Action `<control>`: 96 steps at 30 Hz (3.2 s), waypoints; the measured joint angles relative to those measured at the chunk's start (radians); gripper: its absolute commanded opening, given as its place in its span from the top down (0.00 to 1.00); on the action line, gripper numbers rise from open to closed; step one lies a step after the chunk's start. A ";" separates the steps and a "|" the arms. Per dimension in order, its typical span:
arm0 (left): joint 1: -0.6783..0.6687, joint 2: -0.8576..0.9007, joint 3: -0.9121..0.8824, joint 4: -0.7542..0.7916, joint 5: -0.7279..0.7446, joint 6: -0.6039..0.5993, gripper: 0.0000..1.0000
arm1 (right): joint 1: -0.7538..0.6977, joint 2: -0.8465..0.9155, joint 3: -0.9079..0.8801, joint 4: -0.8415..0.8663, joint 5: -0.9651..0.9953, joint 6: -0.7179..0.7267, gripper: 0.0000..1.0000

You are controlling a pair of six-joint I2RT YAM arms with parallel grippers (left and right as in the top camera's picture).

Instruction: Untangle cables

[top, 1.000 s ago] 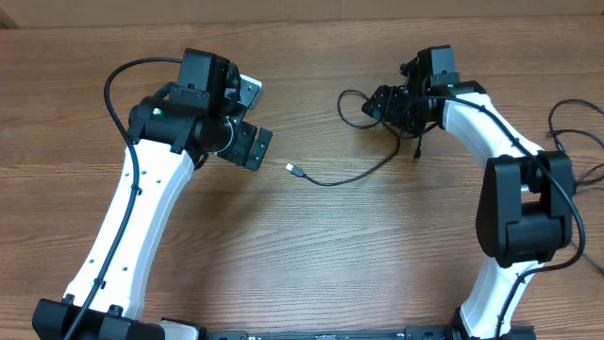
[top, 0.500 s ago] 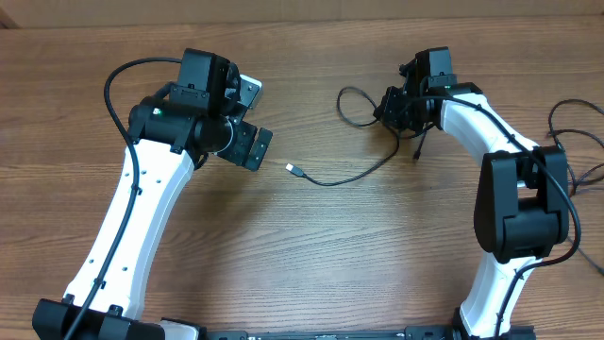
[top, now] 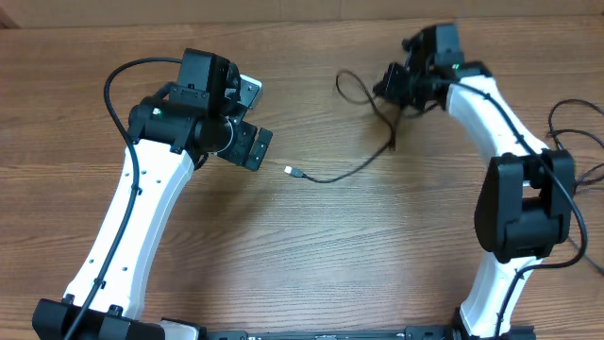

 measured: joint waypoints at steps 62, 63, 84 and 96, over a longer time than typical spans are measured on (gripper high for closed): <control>0.000 0.000 0.000 0.000 0.000 0.000 0.00 | -0.488 0.112 0.768 0.535 0.697 -0.149 0.96; 0.000 0.000 0.000 0.000 -0.001 0.000 0.01 | -0.488 0.111 0.768 0.575 0.697 -0.148 0.96; 0.000 0.000 0.000 0.000 0.000 0.000 0.00 | -0.488 0.347 0.758 0.065 0.525 -0.149 0.96; 0.000 0.000 0.000 0.000 0.000 0.000 0.00 | -0.487 0.389 0.755 -0.141 0.457 -0.150 0.00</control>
